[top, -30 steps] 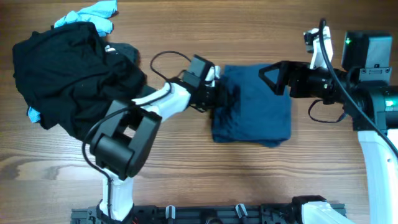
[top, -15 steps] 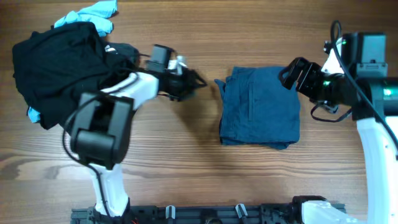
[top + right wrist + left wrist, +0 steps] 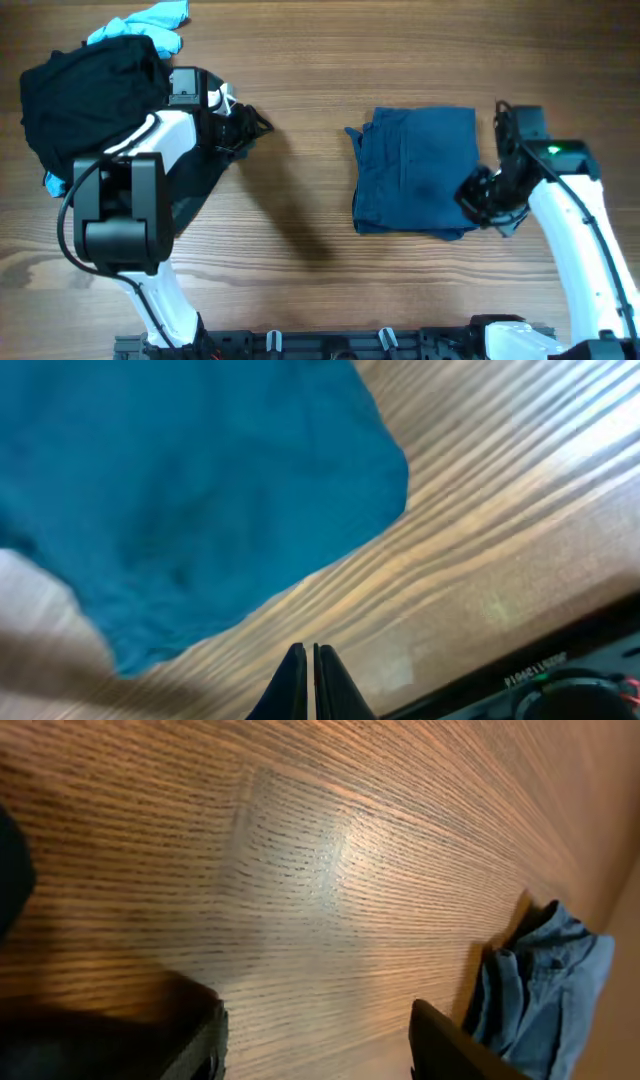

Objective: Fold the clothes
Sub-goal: 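Grasp the folded navy shorts' right edge with the right gripper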

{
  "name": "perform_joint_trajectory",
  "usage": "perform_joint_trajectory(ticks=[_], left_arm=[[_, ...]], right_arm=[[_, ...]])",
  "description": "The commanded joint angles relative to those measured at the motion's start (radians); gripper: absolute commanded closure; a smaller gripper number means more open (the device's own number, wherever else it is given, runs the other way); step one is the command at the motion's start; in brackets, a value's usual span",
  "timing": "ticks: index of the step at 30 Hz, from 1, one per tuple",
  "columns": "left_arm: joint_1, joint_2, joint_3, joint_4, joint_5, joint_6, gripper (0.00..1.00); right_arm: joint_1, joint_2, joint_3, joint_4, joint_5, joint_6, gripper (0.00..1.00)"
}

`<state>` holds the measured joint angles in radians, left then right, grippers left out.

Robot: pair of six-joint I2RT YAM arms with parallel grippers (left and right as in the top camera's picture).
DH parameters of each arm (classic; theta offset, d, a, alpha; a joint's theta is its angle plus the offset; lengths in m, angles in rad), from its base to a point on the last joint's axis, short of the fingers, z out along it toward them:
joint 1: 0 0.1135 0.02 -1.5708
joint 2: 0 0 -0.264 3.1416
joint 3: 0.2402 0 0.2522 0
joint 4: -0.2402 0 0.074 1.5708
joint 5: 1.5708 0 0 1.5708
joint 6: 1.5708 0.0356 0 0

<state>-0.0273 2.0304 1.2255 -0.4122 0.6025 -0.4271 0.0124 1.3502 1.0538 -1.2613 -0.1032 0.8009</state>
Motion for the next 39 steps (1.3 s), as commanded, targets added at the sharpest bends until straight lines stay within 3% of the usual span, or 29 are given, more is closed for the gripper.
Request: perform_joint_trajectory(ticks=[1,12,17,21,24,28,31,32,33,36,39], left_arm=[[-0.019,-0.009,-0.015,0.005,-0.107,0.031,0.41],[-0.038,-0.007,-0.015,0.000,-0.114,0.031,0.42],[-0.056,-0.007,-0.015,0.000,-0.115,0.031,0.40],[-0.058,-0.007,-0.015,-0.001,-0.122,0.031,0.37],[-0.058,-0.007,-0.015,-0.001,-0.122,0.031,0.36],[-0.059,-0.007,-0.015,-0.001,-0.122,0.031,0.36],[-0.059,-0.007,-0.015,-0.001,-0.122,0.031,0.36],[-0.059,-0.007,-0.015,-0.001,-0.122,0.031,0.36],[-0.059,-0.007,-0.015,-0.001,-0.123,0.031,0.36],[-0.059,-0.007,-0.015,-0.009,-0.123,0.032,0.36],[-0.059,-0.007,-0.015,-0.017,-0.126,0.032,0.37]], right_arm=[[0.020,0.001,-0.117,0.072,0.000,0.074,0.96],[0.023,0.020,-0.465,0.628,-0.077,0.124,0.96],[0.023,0.192,-0.475,0.855,-0.078,0.105,0.96],[-0.002,0.380,-0.452,1.041,-0.077,-0.055,0.96],[-0.041,0.446,-0.405,1.085,-0.057,-0.180,0.96],[-0.145,0.453,-0.301,0.994,0.043,-0.293,0.96],[-0.220,0.452,-0.200,0.845,-0.113,-0.342,0.94],[-0.233,0.451,-0.173,0.812,-0.215,-0.385,0.79],[-0.253,0.441,-0.134,0.762,-0.409,-0.473,0.54],[-0.284,0.386,-0.082,0.671,-0.573,-0.476,0.35],[-0.295,0.321,-0.078,0.565,-0.579,-0.460,0.27]])
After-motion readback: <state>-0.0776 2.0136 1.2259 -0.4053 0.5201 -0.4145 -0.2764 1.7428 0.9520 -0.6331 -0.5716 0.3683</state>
